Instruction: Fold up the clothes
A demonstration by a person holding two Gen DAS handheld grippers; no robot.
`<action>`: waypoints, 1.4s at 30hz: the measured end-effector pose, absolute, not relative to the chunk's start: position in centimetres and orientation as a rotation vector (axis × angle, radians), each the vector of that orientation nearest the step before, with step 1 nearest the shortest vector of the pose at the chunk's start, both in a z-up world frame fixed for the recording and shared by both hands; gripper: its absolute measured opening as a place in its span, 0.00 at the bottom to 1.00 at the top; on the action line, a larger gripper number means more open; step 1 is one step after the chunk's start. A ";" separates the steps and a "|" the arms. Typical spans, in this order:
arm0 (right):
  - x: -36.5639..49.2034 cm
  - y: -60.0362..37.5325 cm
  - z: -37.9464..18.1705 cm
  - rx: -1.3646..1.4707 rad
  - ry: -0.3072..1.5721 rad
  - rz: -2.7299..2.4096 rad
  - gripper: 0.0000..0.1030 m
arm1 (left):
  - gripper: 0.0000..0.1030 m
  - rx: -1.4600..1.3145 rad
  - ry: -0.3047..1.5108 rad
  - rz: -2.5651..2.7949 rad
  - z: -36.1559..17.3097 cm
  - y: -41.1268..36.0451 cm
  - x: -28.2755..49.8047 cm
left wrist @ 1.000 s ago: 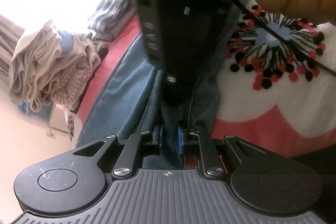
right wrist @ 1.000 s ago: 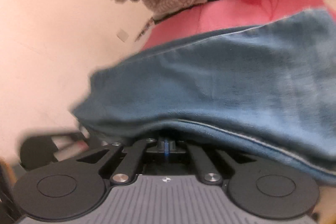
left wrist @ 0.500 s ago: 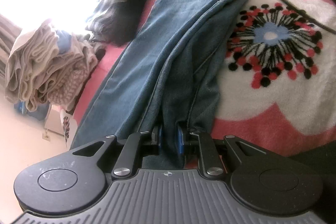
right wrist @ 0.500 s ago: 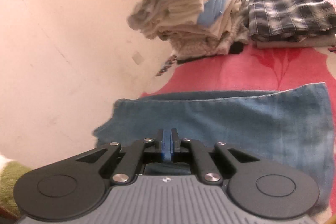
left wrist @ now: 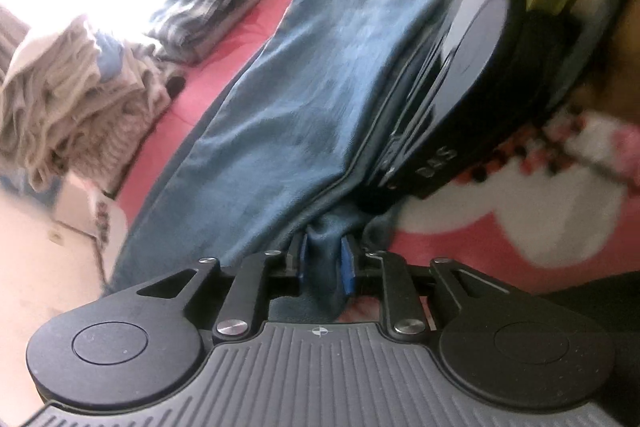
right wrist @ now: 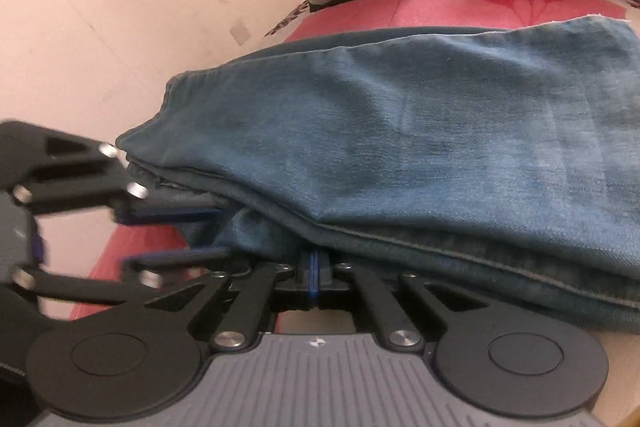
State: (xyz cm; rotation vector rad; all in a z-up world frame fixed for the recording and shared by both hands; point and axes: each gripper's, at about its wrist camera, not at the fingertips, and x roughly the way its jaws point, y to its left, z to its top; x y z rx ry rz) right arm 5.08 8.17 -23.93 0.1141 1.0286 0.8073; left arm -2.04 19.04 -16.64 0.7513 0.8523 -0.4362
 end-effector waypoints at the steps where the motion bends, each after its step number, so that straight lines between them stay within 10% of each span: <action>1: 4.9 8.2 -23.9 0.114 1.027 0.807 0.00 | 0.20 0.731 0.858 -0.443 -16.0 19.3 -2.2; 16: 6.8 8.2 -16.1 0.190 0.913 0.783 0.08 | 0.22 0.524 0.913 -0.310 -17.8 22.6 0.7; 31: 6.4 10.7 -20.1 0.006 0.946 0.595 0.21 | 0.23 0.102 1.060 -0.180 -14.8 30.4 0.6; 42: 7.9 13.1 -14.7 0.023 0.891 0.870 0.30 | 0.63 -0.539 1.079 0.115 -15.9 37.7 -4.9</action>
